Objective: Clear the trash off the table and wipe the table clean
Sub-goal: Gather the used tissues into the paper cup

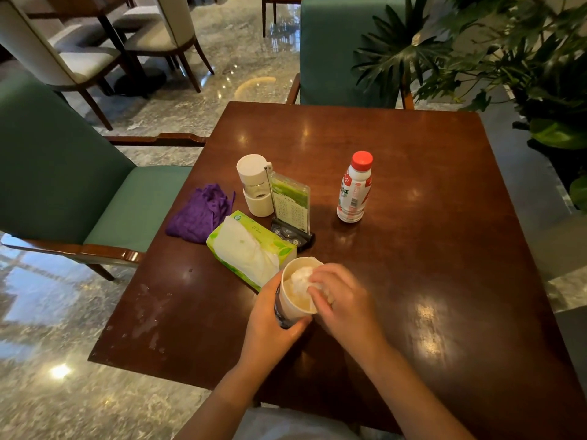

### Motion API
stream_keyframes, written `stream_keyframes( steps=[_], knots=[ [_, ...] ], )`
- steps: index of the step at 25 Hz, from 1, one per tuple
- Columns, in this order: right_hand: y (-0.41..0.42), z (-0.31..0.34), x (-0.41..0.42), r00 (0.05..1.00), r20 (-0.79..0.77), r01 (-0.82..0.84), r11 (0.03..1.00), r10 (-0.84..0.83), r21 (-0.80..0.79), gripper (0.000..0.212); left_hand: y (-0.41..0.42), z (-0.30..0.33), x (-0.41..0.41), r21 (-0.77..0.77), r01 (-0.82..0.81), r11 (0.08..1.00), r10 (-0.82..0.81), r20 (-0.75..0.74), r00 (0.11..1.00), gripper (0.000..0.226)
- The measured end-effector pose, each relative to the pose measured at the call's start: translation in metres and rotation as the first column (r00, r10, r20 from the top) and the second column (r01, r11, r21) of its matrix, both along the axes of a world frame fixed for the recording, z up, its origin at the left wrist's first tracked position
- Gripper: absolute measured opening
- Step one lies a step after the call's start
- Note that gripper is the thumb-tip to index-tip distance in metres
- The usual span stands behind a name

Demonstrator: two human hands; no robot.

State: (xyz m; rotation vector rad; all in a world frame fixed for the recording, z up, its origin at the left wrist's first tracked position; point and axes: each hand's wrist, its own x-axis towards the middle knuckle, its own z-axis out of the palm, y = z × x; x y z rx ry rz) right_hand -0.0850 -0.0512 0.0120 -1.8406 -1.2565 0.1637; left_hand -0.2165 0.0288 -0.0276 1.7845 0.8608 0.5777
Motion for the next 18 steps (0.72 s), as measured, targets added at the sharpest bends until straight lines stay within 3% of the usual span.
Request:
stream_keyframes(
  steps=[5, 9, 11, 14, 16, 18],
  knots=[
    [-0.009, -0.006, -0.007, 0.922, 0.270, -0.224, 0.952, 0.277, -0.210, 0.051, 0.007, -0.001, -0.007, 0.019, -0.012, 1.000, 0.012, -0.013, 1.000, 0.078],
    [0.000, -0.001, -0.004, 0.882, 0.163, -0.339, 0.835, 0.443, -0.435, 0.074, 0.006, -0.001, -0.013, 0.051, 0.028, 0.998, -0.025, -0.044, 0.999, 0.074],
    [0.000, -0.005, -0.002, 0.861, 0.146, -0.380, 0.807, 0.487, -0.452, 0.078, 0.004, -0.002, -0.015, 0.036, 0.041, 0.998, -0.040, -0.041, 0.998, 0.074],
    [-0.004, -0.012, 0.000, 0.911, 0.153, -0.337, 0.905, 0.383, -0.258, 0.055, 0.005, 0.000, -0.017, 0.033, -0.009, 0.999, 0.010, -0.038, 0.999, 0.076],
    [-0.003, -0.019, 0.009, 0.979, 0.109, -0.166, 0.983, 0.174, -0.075, 0.042, 0.007, 0.003, -0.020, 0.033, -0.063, 0.997, 0.065, -0.046, 0.997, 0.080],
    [0.004, -0.025, 0.026, 0.998, 0.057, 0.040, 0.999, -0.038, -0.030, 0.026, 0.009, 0.003, -0.025, 0.034, -0.102, 0.994, 0.104, -0.064, 0.992, 0.081]
  ],
)
